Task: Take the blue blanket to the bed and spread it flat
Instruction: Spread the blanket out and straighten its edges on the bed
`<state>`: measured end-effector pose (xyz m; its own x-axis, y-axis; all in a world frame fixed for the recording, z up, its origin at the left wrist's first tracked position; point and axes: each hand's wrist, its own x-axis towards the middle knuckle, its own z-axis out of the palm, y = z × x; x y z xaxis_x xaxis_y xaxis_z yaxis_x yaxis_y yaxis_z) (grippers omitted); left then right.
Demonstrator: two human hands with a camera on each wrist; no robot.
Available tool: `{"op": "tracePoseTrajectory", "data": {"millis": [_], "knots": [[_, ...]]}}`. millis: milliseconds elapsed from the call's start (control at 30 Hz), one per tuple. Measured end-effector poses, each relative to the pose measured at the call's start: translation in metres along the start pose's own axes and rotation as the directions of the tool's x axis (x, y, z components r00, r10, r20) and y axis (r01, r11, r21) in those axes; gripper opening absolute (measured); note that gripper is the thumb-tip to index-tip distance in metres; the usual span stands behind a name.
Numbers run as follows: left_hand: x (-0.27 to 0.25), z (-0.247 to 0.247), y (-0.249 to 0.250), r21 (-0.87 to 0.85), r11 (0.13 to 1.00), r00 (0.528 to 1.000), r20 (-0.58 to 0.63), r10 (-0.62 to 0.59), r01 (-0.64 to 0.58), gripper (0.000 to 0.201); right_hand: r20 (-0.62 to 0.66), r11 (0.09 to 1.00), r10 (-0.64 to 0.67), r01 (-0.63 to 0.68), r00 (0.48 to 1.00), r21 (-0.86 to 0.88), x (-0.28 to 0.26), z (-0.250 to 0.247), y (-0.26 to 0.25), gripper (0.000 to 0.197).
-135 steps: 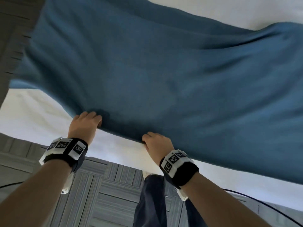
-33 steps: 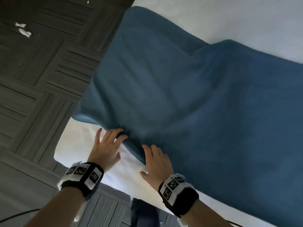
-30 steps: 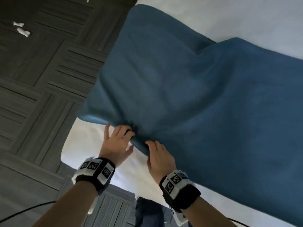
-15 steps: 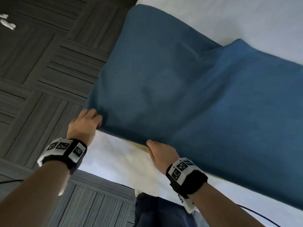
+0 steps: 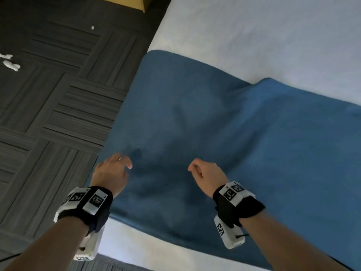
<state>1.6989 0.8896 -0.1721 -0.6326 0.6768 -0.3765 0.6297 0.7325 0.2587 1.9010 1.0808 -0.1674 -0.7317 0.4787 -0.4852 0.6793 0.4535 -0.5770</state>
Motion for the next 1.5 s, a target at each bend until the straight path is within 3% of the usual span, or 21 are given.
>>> {"op": "tracePoseTrajectory", "data": {"millis": [333,533,633,733,833,900,1033,1167,1267,1367,1433,1500], "knots": [[0.115,-0.015,0.105,-0.023,0.989,0.989,-0.035,0.143,-0.144,0.030,-0.271,0.992,0.118,-0.127,0.955,-0.015,0.101,-0.137,0.073,0.015],[0.179,-0.021,0.145,0.033,0.974,0.973,-0.044,0.224,-0.223,0.030,-0.445,0.994,0.086,-0.104,0.892,-0.017,0.156,-0.185,0.104,0.014],[0.217,-0.027,0.165,-0.043,0.975,0.974,-0.075,0.214,-0.217,0.032,-0.513,0.992,0.127,-0.118,0.849,0.050,0.178,-0.205,0.117,0.023],[0.258,-0.033,0.186,-0.112,0.975,0.979,-0.092,0.184,-0.193,0.035,-0.518,0.971,0.239,-0.207,0.821,0.119,0.192,-0.223,0.133,0.043],[0.297,-0.039,0.205,-0.127,0.974,0.983,-0.038,0.182,-0.186,0.044,-0.399,0.900,0.432,-0.416,0.809,0.132,0.201,-0.234,0.150,0.067],[0.319,-0.040,0.214,-0.067,0.980,0.982,0.016,0.190,-0.188,0.051,-0.324,0.859,0.512,-0.476,0.796,0.189,0.203,-0.232,0.160,0.072],[0.349,-0.045,0.222,0.062,0.985,0.985,0.071,0.159,-0.163,0.045,-0.366,0.838,0.527,-0.397,0.767,0.374,0.204,-0.224,0.174,0.052],[0.360,-0.055,0.222,-0.126,0.988,0.988,0.117,0.099,-0.084,0.017,-0.362,0.856,0.463,-0.303,0.809,0.419,0.203,-0.224,0.175,0.019],[0.362,-0.070,0.215,-0.203,0.978,0.998,-0.034,0.044,-0.050,0.019,-0.403,0.860,0.426,-0.225,0.810,0.458,0.206,-0.230,0.167,0.015],[0.365,-0.081,0.208,-0.151,0.987,0.979,-0.203,0.021,-0.053,0.017,-0.497,0.907,0.390,-0.228,0.775,0.355,0.213,-0.239,0.152,0.009],[0.368,-0.081,0.203,-0.150,0.988,0.979,-0.202,0.006,-0.038,0.020,-0.472,0.903,0.374,-0.198,0.798,0.381,0.215,-0.240,0.145,0.026],[0.371,-0.076,0.197,-0.161,0.986,0.994,-0.103,0.029,-0.045,0.037,-0.391,0.912,0.326,-0.178,0.861,0.369,0.215,-0.233,0.141,0.058]]}}
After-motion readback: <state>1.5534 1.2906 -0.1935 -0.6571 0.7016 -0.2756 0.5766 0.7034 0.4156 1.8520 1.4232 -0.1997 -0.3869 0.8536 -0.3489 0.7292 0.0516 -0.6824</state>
